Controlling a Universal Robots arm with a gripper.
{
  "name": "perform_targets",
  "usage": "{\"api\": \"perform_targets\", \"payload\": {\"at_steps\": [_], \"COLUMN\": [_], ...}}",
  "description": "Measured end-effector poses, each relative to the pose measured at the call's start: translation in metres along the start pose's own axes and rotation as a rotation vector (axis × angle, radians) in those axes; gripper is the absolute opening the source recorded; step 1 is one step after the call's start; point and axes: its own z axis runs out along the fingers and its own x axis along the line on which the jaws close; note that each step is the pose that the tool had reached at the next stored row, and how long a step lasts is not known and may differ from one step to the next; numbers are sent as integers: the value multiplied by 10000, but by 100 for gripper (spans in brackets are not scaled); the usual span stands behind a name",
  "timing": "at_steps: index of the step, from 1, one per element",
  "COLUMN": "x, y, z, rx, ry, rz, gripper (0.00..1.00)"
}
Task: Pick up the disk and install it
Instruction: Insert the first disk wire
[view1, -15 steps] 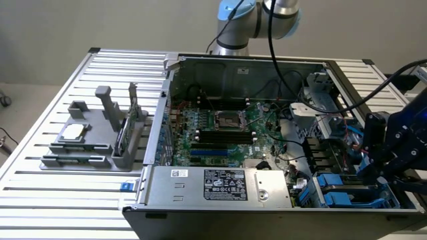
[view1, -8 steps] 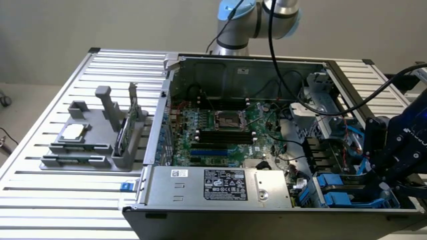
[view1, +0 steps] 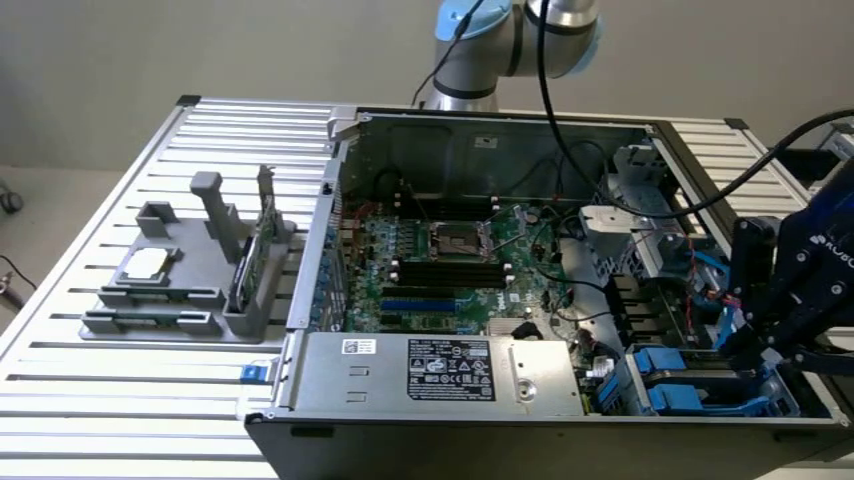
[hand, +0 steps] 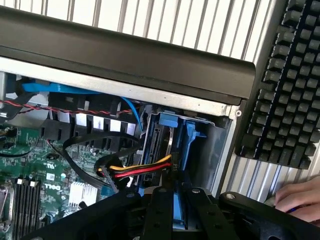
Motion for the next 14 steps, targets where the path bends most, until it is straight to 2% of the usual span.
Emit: {"api": "perform_targets", "payload": {"at_steps": [2,6,7,11,14], "x": [28,95,122,175,181], "y": [4,17,22,53,65], "z": [-15,-19,-19,-4,23], "rx": [44,178,195,231,245], "ry": [-19,1,3,18,45], "rz": [1,4,6,73,331], "gripper": [16,16,16,16,16]}}
